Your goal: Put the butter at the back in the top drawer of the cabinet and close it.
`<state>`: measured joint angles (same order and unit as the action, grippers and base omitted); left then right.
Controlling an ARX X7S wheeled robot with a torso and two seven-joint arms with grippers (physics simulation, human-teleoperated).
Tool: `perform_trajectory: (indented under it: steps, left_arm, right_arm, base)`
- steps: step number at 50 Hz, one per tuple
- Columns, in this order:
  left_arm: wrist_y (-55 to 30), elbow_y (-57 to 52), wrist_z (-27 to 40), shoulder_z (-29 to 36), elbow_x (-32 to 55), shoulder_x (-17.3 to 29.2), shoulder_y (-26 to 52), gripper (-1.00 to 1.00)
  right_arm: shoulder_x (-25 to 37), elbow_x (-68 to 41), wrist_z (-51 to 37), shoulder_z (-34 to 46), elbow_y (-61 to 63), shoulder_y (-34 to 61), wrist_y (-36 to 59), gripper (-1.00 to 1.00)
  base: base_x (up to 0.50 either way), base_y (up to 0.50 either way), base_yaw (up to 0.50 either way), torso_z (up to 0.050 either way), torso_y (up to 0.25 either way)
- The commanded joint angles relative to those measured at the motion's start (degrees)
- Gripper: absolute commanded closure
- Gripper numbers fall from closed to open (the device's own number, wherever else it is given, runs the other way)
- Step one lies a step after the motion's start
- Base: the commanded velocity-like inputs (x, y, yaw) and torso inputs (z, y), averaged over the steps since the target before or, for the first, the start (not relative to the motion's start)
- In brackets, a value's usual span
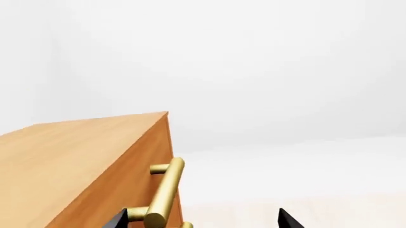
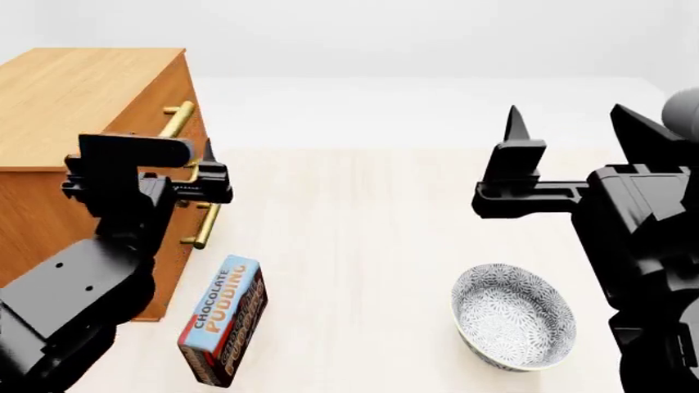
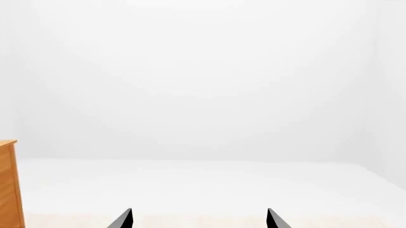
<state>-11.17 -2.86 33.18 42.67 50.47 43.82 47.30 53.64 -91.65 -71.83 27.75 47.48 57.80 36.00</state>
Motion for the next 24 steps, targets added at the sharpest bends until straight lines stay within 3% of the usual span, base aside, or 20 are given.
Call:
perform_trajectory:
  steps: [1,10,17,20,24]
  left_arm:
    - [1.95,-29.34,10.19,-2.94,2.44,15.65,-10.61,-1.0]
    - [12.68,-44.28,18.34,-3.64,-4.27,27.6,-24.13,-1.0]
    - [19.22,-49.64,23.98,-2.83,-10.58,33.42,-31.48,-1.0]
    - [21.12,-51.18,25.74,-1.56,-15.21,34.05,-34.4,-1.0]
    - [22.64,-52.04,27.21,0.08,-20.51,33.82,-37.39,-1.0]
  right_arm:
    - [0.29,0.25,-0.75,0.1,2.27,-0.84,-0.12,-1.0]
    - [0.48,4.63,-2.72,0.37,8.54,-6.64,-1.58,-1.0]
    - [1.12,11.14,-2.83,1.91,12.49,-13.3,-4.21,-1.0]
    - [5.38,18.57,-3.67,17.14,12.51,-9.37,-14.43,-1.0]
    - [8.87,30.48,-11.24,51.36,12.52,9.64,-30.74,-1.0]
  base:
    - [0.0,0.0,0.0,0.0,0.0]
    - [0.0,0.0,0.0,0.0,0.0]
    - [0.0,0.0,0.0,0.0,0.0]
    - [0.0,0.0,0.0,0.0,0.0]
    - [0.0,0.0,0.0,0.0,0.0]
